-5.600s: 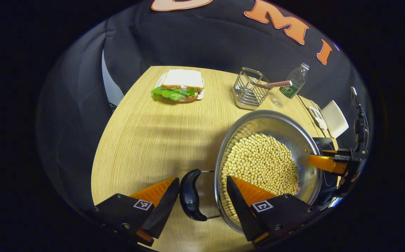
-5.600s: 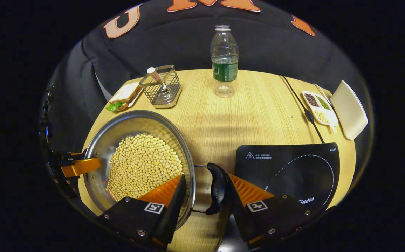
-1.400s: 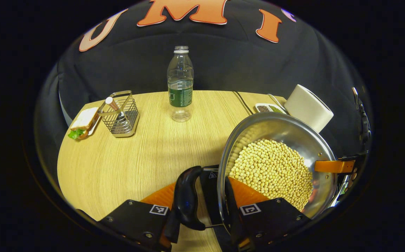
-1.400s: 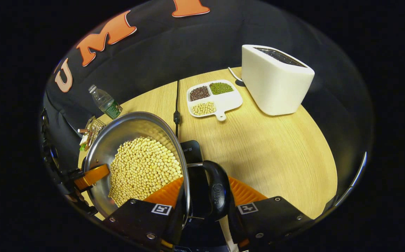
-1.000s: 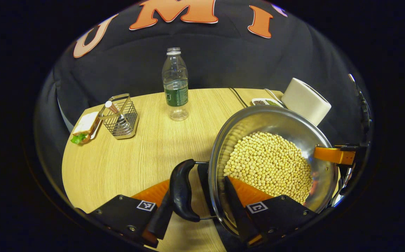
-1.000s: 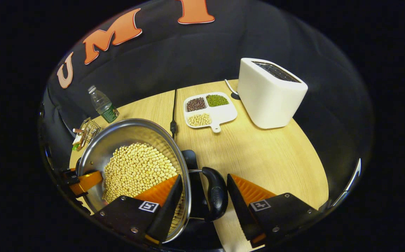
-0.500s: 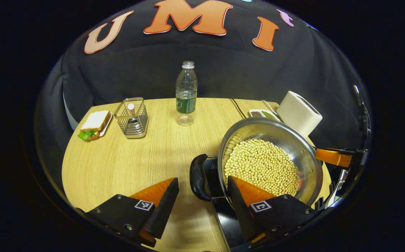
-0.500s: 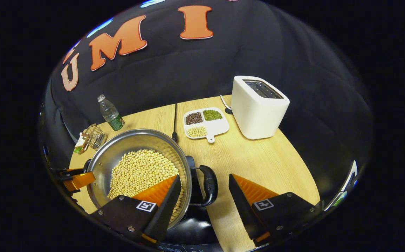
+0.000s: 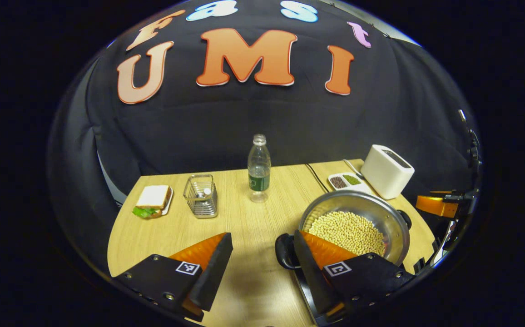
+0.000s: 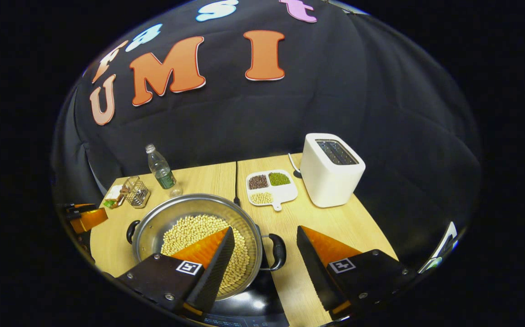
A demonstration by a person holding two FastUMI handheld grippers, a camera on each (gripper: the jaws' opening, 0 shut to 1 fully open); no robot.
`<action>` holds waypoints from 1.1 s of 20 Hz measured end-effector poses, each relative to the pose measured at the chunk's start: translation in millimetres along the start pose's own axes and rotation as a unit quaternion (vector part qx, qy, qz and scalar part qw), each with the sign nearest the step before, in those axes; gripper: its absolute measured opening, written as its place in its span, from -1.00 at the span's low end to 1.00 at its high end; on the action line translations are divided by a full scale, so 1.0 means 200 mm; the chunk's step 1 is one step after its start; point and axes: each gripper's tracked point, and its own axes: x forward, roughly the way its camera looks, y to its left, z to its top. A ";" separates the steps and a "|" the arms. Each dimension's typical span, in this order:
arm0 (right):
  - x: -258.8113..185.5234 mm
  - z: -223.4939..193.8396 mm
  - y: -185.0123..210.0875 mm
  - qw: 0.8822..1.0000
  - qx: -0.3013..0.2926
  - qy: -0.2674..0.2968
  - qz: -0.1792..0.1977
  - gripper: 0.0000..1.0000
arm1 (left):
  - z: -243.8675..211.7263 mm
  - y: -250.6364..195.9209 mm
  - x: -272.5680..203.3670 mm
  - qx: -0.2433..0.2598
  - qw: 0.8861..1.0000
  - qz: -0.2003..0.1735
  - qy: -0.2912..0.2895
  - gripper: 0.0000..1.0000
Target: First push the handle of the pot to place it horizontally, then grasp the pot with both hands and set it on the induction cooktop.
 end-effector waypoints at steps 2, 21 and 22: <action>-0.07 0.12 0.00 1.000 -0.003 -0.029 -0.001 0.72 | 0.18 0.09 -0.08 -0.009 0.999 0.013 -0.036 0.67; -0.89 1.25 0.14 0.946 -0.027 -0.322 0.031 0.89 | 1.40 0.64 -1.24 -0.014 0.926 0.111 -0.361 0.55; -0.94 1.27 0.16 0.942 -0.030 -0.334 0.036 0.89 | 1.42 0.64 -1.27 -0.014 0.922 0.120 -0.369 0.61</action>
